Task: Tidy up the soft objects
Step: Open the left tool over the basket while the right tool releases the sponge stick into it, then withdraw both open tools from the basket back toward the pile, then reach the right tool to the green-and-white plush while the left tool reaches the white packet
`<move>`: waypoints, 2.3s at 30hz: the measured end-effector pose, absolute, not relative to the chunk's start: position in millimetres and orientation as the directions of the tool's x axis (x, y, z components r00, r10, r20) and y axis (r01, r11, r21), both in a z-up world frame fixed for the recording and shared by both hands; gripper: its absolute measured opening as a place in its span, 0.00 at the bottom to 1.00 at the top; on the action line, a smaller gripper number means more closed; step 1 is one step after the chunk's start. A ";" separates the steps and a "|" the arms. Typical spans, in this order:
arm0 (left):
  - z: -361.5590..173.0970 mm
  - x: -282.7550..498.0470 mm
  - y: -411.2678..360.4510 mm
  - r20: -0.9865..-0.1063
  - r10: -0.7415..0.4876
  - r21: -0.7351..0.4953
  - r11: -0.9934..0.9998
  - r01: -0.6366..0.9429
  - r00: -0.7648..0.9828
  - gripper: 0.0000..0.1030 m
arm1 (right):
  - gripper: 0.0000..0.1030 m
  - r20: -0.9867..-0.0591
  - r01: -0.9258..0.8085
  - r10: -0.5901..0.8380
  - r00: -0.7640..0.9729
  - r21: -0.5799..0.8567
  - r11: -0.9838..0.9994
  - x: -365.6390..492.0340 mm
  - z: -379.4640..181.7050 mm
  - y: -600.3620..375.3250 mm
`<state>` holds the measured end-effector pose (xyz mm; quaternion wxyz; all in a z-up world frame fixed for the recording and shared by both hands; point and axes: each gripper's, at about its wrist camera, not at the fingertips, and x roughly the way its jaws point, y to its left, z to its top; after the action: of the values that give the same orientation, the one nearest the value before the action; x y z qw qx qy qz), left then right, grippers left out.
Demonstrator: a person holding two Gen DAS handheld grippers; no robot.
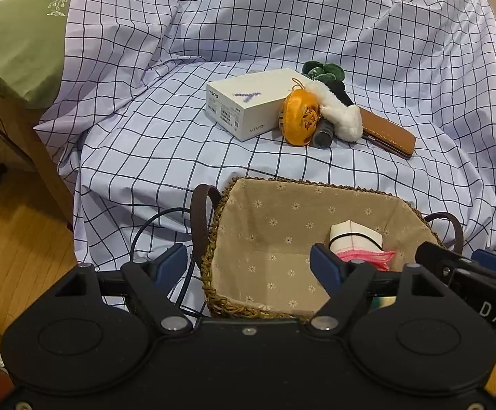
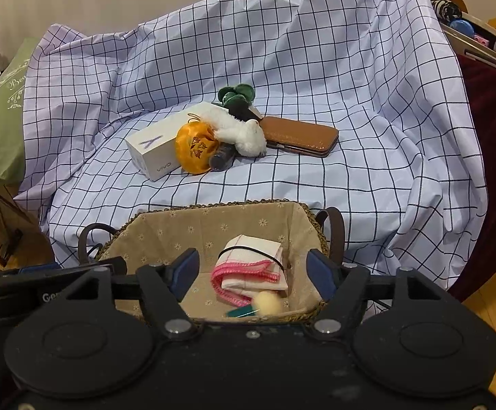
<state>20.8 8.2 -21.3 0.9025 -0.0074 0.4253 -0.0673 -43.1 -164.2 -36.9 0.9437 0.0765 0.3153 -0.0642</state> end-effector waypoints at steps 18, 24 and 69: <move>-23.9 19.5 8.2 -0.768 -0.127 -0.064 0.990 0.122 0.628 0.80 | 0.80 -0.602 0.181 -0.088 0.793 0.096 0.979 -44.6 -36.6 -167.7; -24.5 19.1 9.1 -0.768 -0.126 -0.064 0.991 0.121 0.628 0.85 | 0.85 -0.602 0.187 -0.099 0.793 0.085 0.979 -44.9 -36.1 -167.4; -19.0 76.7 3.0 -0.775 -0.145 -0.054 0.985 0.164 0.616 0.96 | 0.87 -0.637 0.203 -0.112 0.763 0.072 0.977 65.3 -8.1 -198.1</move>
<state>76.7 3.0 -19.0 0.8987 0.0112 0.4298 -0.0861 65.3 -198.1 -8.1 0.9364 0.0681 0.3340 -0.0839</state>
